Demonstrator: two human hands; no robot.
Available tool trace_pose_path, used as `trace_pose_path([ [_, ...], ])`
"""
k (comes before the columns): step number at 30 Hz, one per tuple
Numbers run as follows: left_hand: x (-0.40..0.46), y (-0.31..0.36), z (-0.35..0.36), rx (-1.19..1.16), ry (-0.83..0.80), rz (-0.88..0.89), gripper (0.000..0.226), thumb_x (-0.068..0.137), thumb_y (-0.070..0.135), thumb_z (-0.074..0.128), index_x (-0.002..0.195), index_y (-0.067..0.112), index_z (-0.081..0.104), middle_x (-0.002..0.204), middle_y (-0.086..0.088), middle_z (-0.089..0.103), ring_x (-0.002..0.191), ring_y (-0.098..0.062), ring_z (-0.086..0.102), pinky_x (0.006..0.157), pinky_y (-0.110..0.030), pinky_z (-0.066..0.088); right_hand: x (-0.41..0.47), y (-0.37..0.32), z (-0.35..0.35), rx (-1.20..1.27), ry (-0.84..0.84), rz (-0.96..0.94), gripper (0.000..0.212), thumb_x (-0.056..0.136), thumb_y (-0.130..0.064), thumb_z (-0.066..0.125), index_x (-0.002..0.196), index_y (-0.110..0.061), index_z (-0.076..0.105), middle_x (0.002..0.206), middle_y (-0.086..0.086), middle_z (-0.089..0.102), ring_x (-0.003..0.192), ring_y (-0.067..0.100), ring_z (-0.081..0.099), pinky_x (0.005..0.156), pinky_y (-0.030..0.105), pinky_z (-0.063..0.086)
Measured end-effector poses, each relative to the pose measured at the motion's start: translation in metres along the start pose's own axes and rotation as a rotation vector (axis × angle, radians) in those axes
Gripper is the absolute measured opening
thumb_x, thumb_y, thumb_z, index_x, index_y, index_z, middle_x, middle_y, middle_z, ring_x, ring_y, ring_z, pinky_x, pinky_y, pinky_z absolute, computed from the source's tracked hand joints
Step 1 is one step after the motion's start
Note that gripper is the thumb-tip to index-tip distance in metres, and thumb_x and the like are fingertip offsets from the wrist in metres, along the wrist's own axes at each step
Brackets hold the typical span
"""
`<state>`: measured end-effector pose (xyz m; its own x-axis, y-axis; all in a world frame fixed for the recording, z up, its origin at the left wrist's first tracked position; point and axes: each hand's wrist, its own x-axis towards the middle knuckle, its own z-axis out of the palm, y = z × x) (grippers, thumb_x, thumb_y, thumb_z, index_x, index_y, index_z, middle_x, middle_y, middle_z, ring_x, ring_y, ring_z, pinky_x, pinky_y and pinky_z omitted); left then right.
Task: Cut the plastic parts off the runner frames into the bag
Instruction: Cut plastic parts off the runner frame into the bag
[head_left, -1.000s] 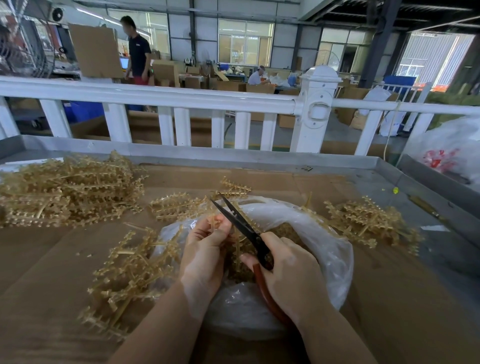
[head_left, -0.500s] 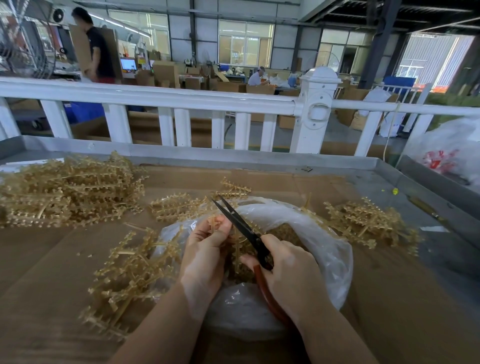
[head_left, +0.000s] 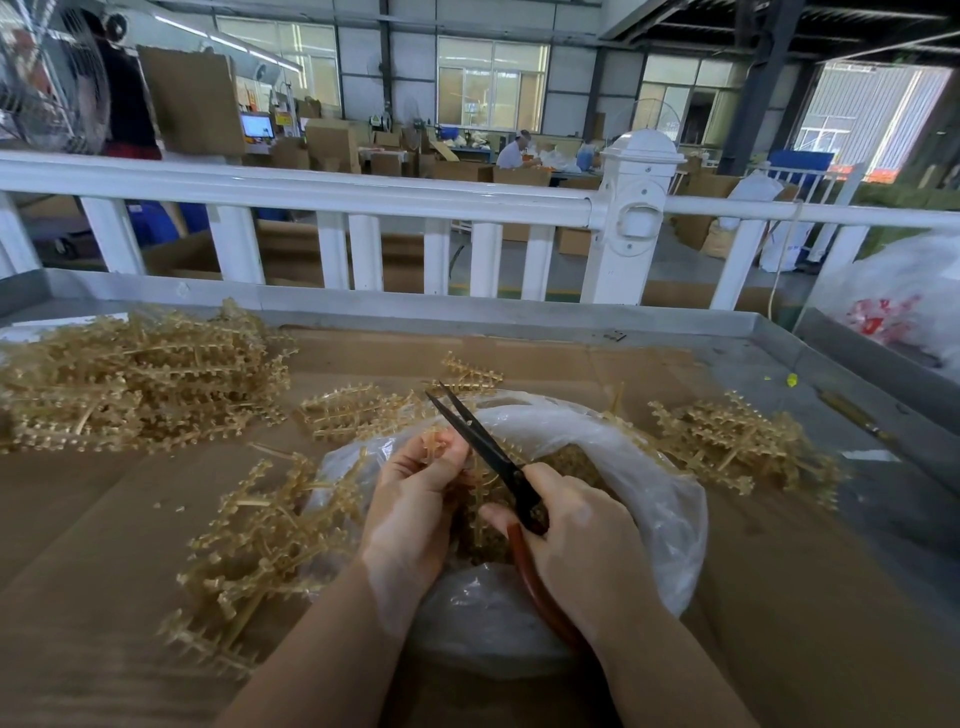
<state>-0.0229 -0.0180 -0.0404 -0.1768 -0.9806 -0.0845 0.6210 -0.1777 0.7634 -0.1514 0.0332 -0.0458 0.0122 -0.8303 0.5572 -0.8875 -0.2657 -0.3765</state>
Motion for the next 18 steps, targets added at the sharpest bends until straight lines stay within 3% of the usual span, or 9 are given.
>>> trace_pose_path([
  [4,0.0002,-0.0023,-0.0005,0.019,0.001,0.009,0.007,0.076,0.011,0.063,0.082,0.009,0.061,0.081,-0.012,0.062,0.074,-0.024,0.061,0.070,-0.036,0.055,0.0008,0.0017,0.0015,-0.015,-0.014,-0.005,0.053,0.083,-0.066,0.034,0.093,-0.022,0.063,0.069,-0.008,0.062,0.060,0.005,0.055,0.055,0.012,0.037],
  [8,0.0010,-0.0067,0.0011,0.088,0.037,0.041,0.010,0.085,0.020,0.062,0.091,0.012,0.063,0.082,-0.012,0.071,0.074,-0.025,0.070,0.060,-0.032,0.057,-0.0005,0.0005,0.0017,-0.044,0.035,0.009,0.045,0.084,-0.062,0.042,0.089,-0.023,0.063,0.065,-0.009,0.059,0.056,0.003,0.051,0.053,0.006,0.029],
  [10,0.0022,-0.0053,0.0006,0.072,0.009,0.035,0.014,0.085,0.017,0.063,0.098,0.011,0.060,0.087,-0.011,0.071,0.081,-0.026,0.069,0.067,-0.035,0.055,-0.0017,0.0018,0.0026,-0.047,0.033,0.018,0.043,0.085,-0.062,0.044,0.090,-0.024,0.062,0.066,-0.010,0.059,0.058,0.004,0.052,0.054,0.010,0.036],
  [13,0.0040,-0.0014,0.0003,-0.046,-0.076,0.003,0.039,0.068,0.001,0.057,0.106,0.005,0.052,0.091,-0.016,0.059,0.086,-0.029,0.059,0.078,-0.034,0.047,-0.0022,0.0033,0.0035,-0.059,0.061,0.028,0.040,0.085,-0.061,0.047,0.089,-0.024,0.062,0.066,-0.010,0.058,0.058,0.006,0.053,0.055,0.017,0.042],
  [16,0.0042,-0.0042,0.0005,0.003,-0.004,0.046,0.018,0.084,-0.006,0.044,0.093,0.001,0.058,0.083,-0.015,0.062,0.079,-0.025,0.060,0.078,-0.033,0.050,-0.0014,0.0021,0.0022,-0.054,0.070,0.046,0.042,0.084,-0.062,0.045,0.088,-0.025,0.063,0.065,-0.010,0.057,0.058,0.006,0.052,0.053,0.010,0.036],
  [18,0.0028,-0.0064,0.0003,0.089,0.021,0.095,0.016,0.093,0.002,0.047,0.094,0.002,0.064,0.088,-0.019,0.065,0.084,-0.029,0.062,0.085,-0.040,0.052,-0.0017,0.0017,0.0004,-0.046,0.081,0.061,0.044,0.084,-0.063,0.042,0.088,-0.025,0.063,0.065,-0.010,0.058,0.058,0.004,0.052,0.054,0.004,0.026],
])
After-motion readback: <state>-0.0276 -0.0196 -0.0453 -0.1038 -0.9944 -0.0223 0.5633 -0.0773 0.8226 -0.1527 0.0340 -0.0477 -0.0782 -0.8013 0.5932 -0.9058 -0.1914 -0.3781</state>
